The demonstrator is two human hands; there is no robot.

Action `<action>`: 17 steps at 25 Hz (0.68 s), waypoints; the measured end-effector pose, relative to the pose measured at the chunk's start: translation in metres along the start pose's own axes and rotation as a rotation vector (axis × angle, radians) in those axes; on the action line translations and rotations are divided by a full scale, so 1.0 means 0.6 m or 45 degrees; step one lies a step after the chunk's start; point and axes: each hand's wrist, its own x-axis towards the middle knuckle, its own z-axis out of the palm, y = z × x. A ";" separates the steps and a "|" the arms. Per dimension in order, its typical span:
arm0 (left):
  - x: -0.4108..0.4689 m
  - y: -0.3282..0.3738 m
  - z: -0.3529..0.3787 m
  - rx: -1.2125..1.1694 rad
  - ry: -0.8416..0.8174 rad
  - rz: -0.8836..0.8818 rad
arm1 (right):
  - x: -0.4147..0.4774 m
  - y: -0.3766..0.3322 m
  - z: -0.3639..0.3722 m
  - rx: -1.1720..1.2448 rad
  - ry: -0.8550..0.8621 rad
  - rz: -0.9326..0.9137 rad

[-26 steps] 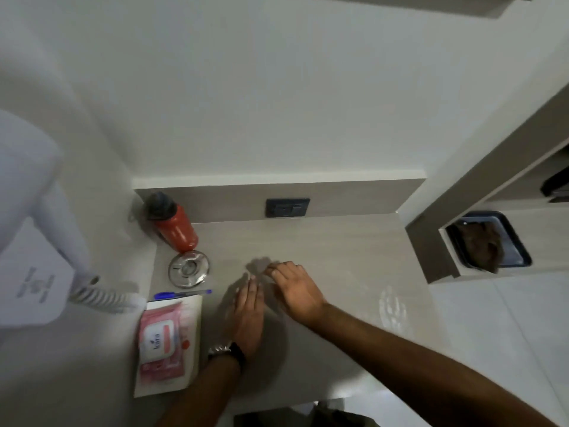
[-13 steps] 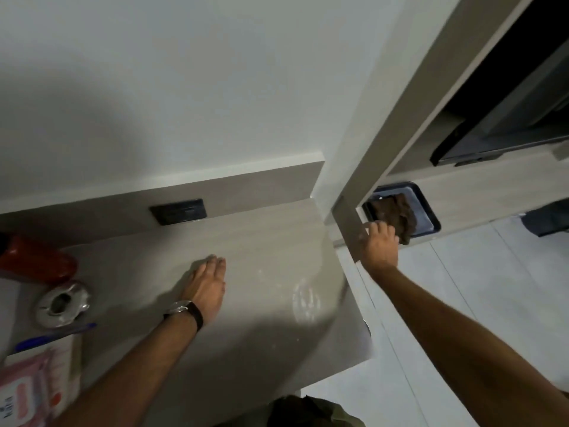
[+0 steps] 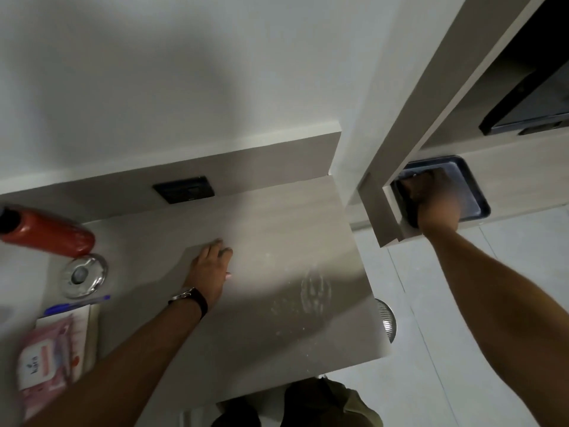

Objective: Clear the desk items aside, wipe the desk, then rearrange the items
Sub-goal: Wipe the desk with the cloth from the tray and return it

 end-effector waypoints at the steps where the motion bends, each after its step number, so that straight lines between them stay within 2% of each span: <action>1: 0.000 0.000 0.001 -0.010 0.005 -0.002 | 0.007 -0.001 -0.002 0.060 0.023 0.025; 4: 0.002 -0.002 0.002 -0.031 -0.004 0.014 | -0.008 -0.003 -0.024 0.316 0.274 0.069; 6: -0.003 -0.012 -0.001 -0.034 -0.021 0.043 | -0.069 0.002 -0.039 0.524 0.469 -0.093; 8: -0.018 -0.039 -0.008 0.053 -0.001 0.066 | -0.157 0.016 -0.034 0.627 0.495 -0.318; 10: -0.042 -0.085 -0.016 0.117 0.018 0.041 | -0.256 0.029 0.003 0.588 0.232 -0.500; 12: -0.067 -0.145 -0.021 0.139 -0.005 0.009 | -0.347 0.032 0.058 0.320 -0.164 -0.638; 13: -0.079 -0.175 -0.022 0.161 -0.046 -0.012 | -0.380 0.029 0.085 0.124 -0.291 -0.681; 15: -0.108 -0.232 -0.022 0.266 -0.138 -0.047 | -0.412 0.001 0.118 -0.112 -0.345 -0.692; 17: -0.135 -0.268 -0.019 0.394 -0.187 -0.065 | -0.415 -0.050 0.127 -0.168 -0.343 -0.647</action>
